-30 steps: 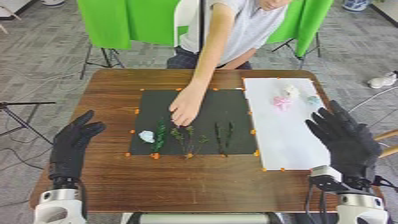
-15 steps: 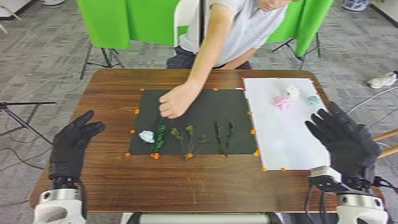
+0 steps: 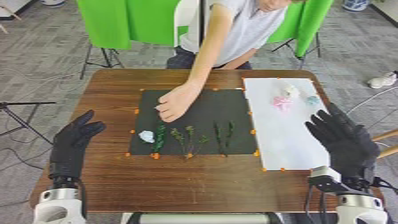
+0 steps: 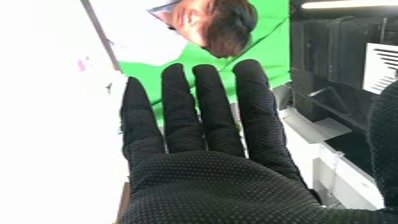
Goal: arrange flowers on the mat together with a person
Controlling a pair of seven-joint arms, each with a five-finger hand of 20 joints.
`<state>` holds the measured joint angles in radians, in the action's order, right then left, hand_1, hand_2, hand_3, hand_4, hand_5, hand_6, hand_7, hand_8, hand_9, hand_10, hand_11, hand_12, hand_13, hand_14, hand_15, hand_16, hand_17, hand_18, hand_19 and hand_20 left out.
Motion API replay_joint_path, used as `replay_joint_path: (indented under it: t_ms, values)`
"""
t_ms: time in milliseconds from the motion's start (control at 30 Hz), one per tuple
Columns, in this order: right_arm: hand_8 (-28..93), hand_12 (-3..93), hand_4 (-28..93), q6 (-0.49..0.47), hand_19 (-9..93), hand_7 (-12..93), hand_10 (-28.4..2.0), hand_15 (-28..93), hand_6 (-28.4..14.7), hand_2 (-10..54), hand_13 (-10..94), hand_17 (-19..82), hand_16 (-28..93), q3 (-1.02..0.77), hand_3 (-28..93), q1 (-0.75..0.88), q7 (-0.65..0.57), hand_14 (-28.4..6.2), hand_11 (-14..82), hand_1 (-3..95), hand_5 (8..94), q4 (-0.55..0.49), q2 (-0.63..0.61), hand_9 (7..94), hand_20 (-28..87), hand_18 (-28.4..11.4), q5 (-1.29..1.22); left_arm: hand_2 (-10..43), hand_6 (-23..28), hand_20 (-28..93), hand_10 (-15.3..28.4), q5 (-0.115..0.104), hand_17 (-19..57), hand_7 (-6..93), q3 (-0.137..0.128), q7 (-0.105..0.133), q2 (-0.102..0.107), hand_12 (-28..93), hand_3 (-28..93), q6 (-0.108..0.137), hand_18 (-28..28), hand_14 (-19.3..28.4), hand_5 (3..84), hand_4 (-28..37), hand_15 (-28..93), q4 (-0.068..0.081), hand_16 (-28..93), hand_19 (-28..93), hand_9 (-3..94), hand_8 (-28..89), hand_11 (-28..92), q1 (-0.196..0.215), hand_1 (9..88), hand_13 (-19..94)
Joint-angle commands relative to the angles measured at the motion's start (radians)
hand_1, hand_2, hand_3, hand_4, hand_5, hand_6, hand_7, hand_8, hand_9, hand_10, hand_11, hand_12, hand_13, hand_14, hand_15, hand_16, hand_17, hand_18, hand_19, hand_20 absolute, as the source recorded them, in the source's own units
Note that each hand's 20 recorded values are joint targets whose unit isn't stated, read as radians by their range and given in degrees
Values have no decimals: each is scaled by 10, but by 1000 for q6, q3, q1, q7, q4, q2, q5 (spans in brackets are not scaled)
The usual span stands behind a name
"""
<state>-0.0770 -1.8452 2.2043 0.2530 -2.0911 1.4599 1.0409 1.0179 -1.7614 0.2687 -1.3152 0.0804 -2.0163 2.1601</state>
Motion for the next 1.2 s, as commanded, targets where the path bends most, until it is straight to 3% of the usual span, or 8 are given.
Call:
replay_joint_path:
  t_ms: [33,167,233,400,600,933,1100,1200]
  values:
    - [-78,116,-184,5,54,99,-138,120,0,-19,347,205,102,-1,768,8,6,-128,45,75,430,-2,7,415,265,-161,8,-7,26,193,153,-2,81,126,-1,-5,-8,168,692,-7,126,186,497,-222,252,4,35,72,513,-51,219,9,220,395]
    - [-78,117,-184,10,55,98,-138,120,-1,-22,347,205,103,-18,768,-11,10,-129,45,78,430,-2,-11,415,266,-161,44,-7,26,193,153,-2,81,127,-2,-3,-9,168,691,-4,126,185,496,-222,252,2,35,73,513,-50,219,11,220,396]
    - [-78,118,-182,63,60,98,-138,121,-1,-28,349,209,104,-25,768,-24,-9,-130,46,79,430,-14,-32,415,269,-163,90,-8,26,193,153,-1,81,127,-2,-4,-8,169,692,-4,126,185,497,-222,251,4,36,73,512,-51,219,9,219,396]
    - [-77,136,-169,217,171,105,-153,147,-9,-59,418,252,136,-41,743,-65,-58,-142,55,108,446,-32,-115,448,335,-180,205,-7,25,193,153,-1,81,127,1,-6,-8,168,692,-3,126,184,496,-221,252,4,36,73,513,-51,219,7,219,396]
    - [-76,144,-155,254,284,104,-158,151,-17,-79,464,259,162,-84,721,-129,-150,-152,57,131,458,-21,-232,466,389,-184,351,-7,26,193,153,-1,81,126,2,-6,-7,169,690,-2,126,185,496,-221,251,3,36,72,513,-51,219,8,220,396]
    - [-67,147,-145,88,355,81,-161,147,-25,-77,478,256,176,-105,693,-254,-348,-161,54,145,445,29,-405,454,394,-191,808,-7,26,193,152,-2,81,125,-2,-2,-9,168,690,1,126,186,496,-221,252,-2,35,72,512,-51,219,17,220,396]
    - [-62,144,-139,-172,404,65,-157,147,-22,-93,494,253,186,-77,686,-329,-434,-163,45,172,411,54,-483,416,390,-196,1167,-8,26,193,153,-2,81,126,-3,-3,-10,168,691,2,126,185,496,-221,251,-4,35,72,512,-51,219,19,219,395]
    - [-59,139,-157,-260,419,54,-166,146,-23,-95,491,251,189,-23,693,-365,-479,-164,35,178,377,94,-528,380,382,-199,1286,-9,26,193,152,-1,81,126,-2,-5,-9,168,693,-2,126,185,496,-221,250,-4,36,72,512,-50,219,19,218,395]
